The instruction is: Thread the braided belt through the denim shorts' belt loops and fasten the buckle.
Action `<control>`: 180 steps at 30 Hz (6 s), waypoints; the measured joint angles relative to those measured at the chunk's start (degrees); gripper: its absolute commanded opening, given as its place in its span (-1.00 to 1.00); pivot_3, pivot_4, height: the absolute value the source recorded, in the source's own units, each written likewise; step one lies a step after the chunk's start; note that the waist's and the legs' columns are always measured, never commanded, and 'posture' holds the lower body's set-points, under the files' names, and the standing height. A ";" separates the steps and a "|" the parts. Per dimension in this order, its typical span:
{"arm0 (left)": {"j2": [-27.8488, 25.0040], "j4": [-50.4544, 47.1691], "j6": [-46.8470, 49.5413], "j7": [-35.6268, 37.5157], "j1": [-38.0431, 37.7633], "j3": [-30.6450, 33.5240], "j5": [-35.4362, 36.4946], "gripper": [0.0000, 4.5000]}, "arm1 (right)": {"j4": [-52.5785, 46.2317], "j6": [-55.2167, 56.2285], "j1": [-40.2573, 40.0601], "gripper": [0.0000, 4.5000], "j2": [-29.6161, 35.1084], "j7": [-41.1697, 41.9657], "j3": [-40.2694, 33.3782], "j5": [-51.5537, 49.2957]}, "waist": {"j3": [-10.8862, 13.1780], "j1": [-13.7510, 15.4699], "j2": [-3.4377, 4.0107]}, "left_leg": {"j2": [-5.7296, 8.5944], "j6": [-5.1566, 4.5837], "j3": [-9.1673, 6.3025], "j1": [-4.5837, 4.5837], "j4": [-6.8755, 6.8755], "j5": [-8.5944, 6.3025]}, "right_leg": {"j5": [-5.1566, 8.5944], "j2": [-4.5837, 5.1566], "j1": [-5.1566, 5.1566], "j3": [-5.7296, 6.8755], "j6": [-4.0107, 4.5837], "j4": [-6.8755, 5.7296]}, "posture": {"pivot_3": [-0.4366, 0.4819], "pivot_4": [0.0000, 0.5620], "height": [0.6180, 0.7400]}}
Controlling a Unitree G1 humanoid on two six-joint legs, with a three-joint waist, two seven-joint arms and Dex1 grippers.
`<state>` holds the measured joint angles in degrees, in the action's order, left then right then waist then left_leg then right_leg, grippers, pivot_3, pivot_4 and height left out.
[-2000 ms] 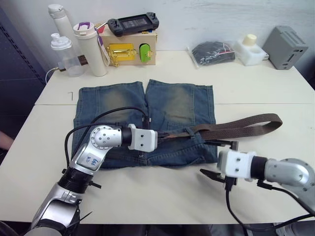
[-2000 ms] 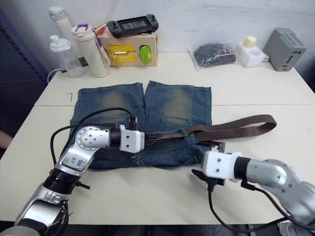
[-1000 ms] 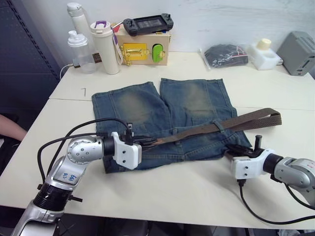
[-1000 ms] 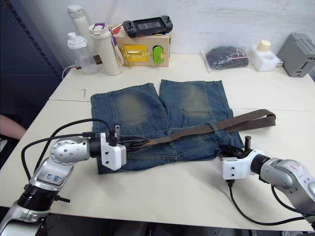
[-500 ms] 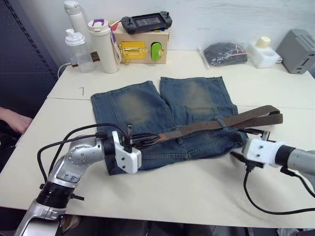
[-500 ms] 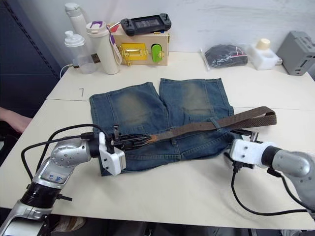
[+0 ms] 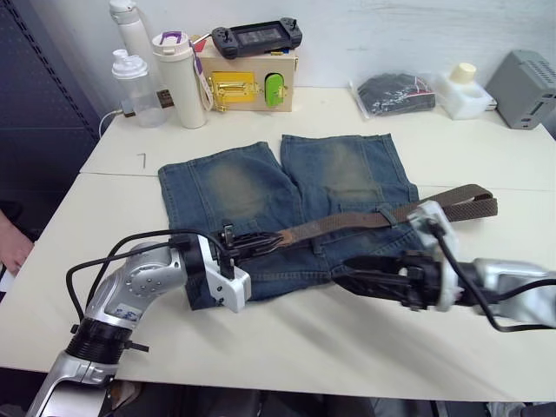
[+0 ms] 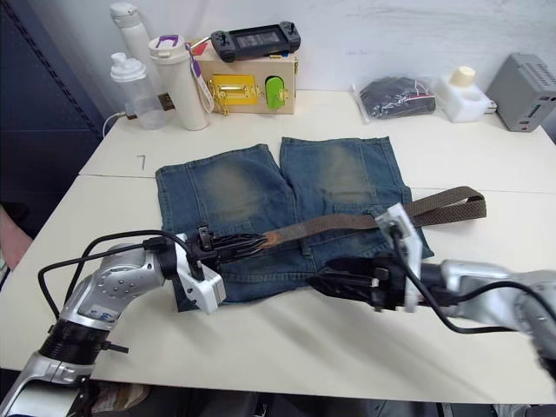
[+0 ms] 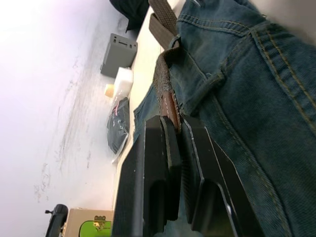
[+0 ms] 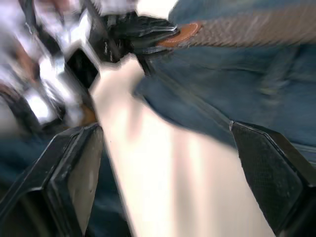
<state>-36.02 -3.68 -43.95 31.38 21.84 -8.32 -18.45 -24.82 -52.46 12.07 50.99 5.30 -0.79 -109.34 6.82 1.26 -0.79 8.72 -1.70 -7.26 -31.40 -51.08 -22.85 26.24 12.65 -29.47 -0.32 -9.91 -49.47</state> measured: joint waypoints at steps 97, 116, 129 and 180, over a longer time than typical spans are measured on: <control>-2.14 0.14 11.19 6.09 -1.97 -4.51 -0.57 -0.25 | 7.22 3.73 4.39 -1.00 -33.93 -25.43 -1.84 16.13 | 0.01 -3.11 0.25 | 0.46 0.09 -0.71 0.30 0.42 0.07 | -0.01 -0.12 -0.08 -0.21 0.01 -0.75 | -0.05 -0.47 -0.56; -1.45 0.10 10.07 4.16 -2.07 -5.19 -2.10 -1.00 | 6.35 1.82 4.58 0.11 -25.29 -23.20 -4.84 15.14 | 0.01 -2.94 0.26 | 0.49 0.08 -0.71 0.29 0.40 0.08 | -0.01 -0.10 -0.04 -0.20 0.01 -0.71 | -0.05 -0.47 -0.56; -0.58 0.56 10.79 3.98 -1.70 -5.58 -1.90 -1.00 | -9.95 25.56 -7.78 0.99 16.02 27.83 4.26 73.03 | 0.00 -2.84 0.24 | 0.47 -0.01 -0.57 0.82 1.01 0.28 | -0.05 -0.01 0.64 0.04 -0.08 0.24 | -0.05 -0.47 -0.56; -3.37 -5.27 10.93 5.67 -8.83 -3.95 5.58 -1.00 | 21.22 36.42 -4.37 0.93 7.29 38.03 -6.59 106.50 | -0.11 1.21 0.06 | 0.74 -0.18 -0.55 0.04 -0.02 0.18 | -0.01 0.01 0.00 -0.45 -0.01 -0.49 | -0.05 -0.47 -0.56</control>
<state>-39.38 -8.95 -33.01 37.05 13.01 -12.27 -12.87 -3.60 -16.04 7.70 58.29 43.33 -7.38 -2.83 6.71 2.48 -0.73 9.47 -1.87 -7.82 -31.36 -51.10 -22.67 26.22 12.66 -29.47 -0.77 -9.92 -49.96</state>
